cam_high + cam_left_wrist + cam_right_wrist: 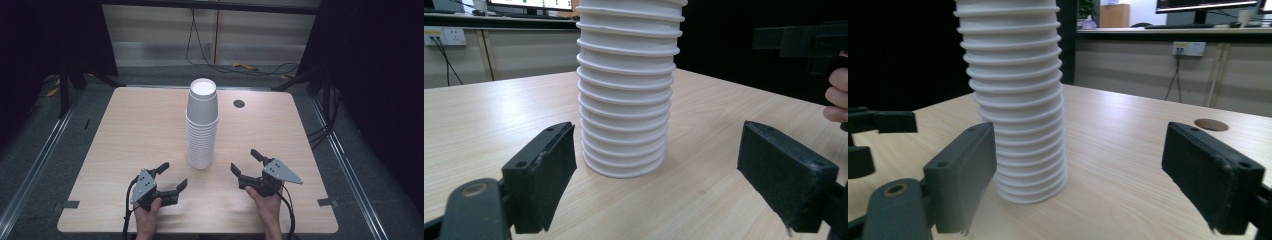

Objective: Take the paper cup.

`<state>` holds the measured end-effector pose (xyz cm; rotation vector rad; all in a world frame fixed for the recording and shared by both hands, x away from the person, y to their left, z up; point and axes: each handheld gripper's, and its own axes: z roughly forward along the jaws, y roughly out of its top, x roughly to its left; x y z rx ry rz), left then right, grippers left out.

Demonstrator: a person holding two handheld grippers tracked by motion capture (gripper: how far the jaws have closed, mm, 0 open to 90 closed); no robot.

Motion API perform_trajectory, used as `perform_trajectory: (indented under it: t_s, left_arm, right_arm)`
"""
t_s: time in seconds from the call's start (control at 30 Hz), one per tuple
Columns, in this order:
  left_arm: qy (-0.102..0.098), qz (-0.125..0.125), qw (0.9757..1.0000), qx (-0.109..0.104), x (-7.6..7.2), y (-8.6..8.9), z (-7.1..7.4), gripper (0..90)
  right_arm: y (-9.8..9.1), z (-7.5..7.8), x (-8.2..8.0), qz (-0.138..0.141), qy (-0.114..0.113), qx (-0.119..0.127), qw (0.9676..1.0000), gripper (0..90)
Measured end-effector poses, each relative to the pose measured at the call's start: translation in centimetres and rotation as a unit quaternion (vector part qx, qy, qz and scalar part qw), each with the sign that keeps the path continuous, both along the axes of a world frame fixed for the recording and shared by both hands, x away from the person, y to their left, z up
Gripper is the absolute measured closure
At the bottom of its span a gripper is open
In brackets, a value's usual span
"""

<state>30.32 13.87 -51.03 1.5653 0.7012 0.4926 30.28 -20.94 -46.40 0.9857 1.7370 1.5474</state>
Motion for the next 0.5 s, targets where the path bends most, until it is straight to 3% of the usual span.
perform_trajectory:
  t_s: [0.5]
  left_arm:
    - [-0.005,-0.004,1.0000,0.003,-0.1,-0.1,0.0,15.7]
  right_arm:
    - [0.8,3.7,1.3,0.058,-0.002,0.003,0.9983,15.9]
